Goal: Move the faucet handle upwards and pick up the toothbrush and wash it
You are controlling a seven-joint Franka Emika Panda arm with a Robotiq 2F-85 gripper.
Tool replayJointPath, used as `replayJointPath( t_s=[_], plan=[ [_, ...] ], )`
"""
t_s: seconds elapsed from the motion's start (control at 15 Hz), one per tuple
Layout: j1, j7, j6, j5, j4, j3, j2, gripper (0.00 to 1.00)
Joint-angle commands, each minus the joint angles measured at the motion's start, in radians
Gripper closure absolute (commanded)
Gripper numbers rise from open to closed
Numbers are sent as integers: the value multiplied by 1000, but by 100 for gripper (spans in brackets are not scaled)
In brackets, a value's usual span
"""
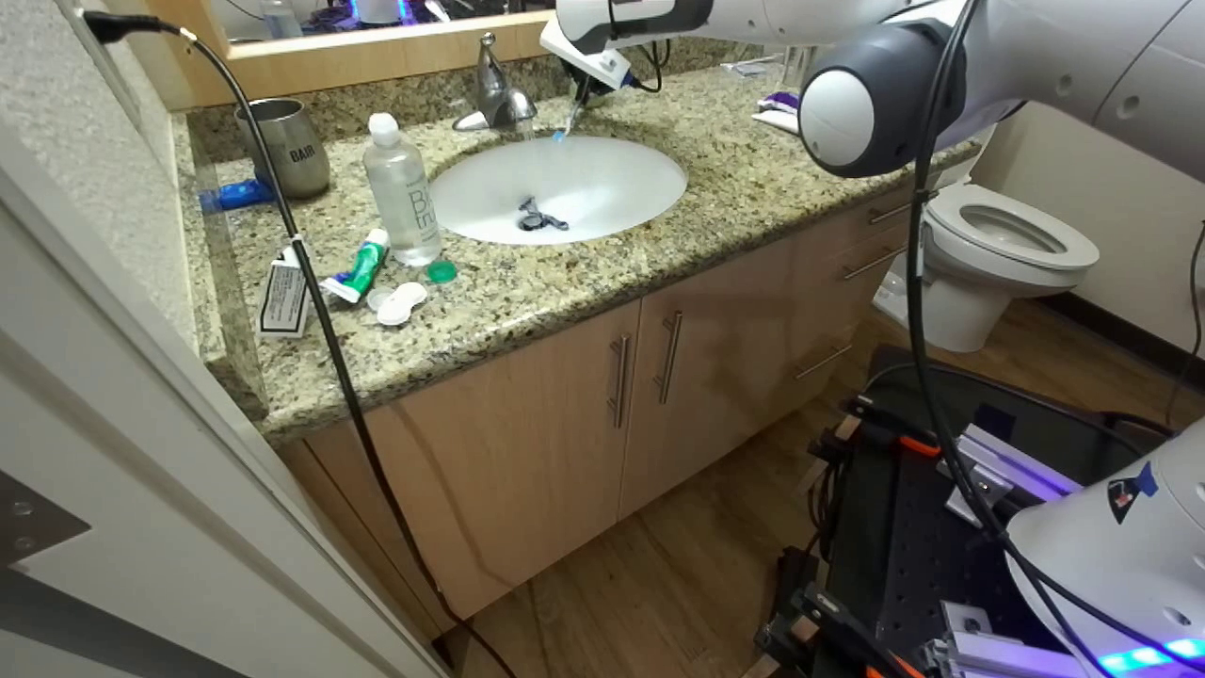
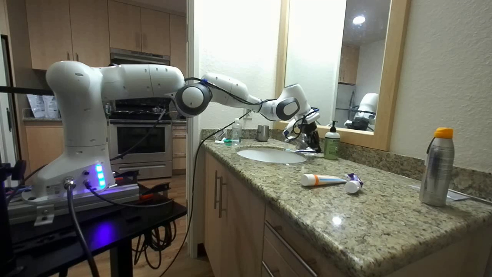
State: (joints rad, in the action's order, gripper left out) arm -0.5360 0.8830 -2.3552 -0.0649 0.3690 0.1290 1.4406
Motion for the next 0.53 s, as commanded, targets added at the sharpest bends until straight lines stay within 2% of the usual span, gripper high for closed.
replayJointPath(
  t_s=[0.0, 0.2, 0.47],
  plan=[
    [-11, -99, 117, 25, 41, 18, -73, 98],
    [-13, -175, 253, 49, 52, 32, -115, 98],
    [-21, -213, 355, 68, 37, 46, -142, 98]
  ],
)
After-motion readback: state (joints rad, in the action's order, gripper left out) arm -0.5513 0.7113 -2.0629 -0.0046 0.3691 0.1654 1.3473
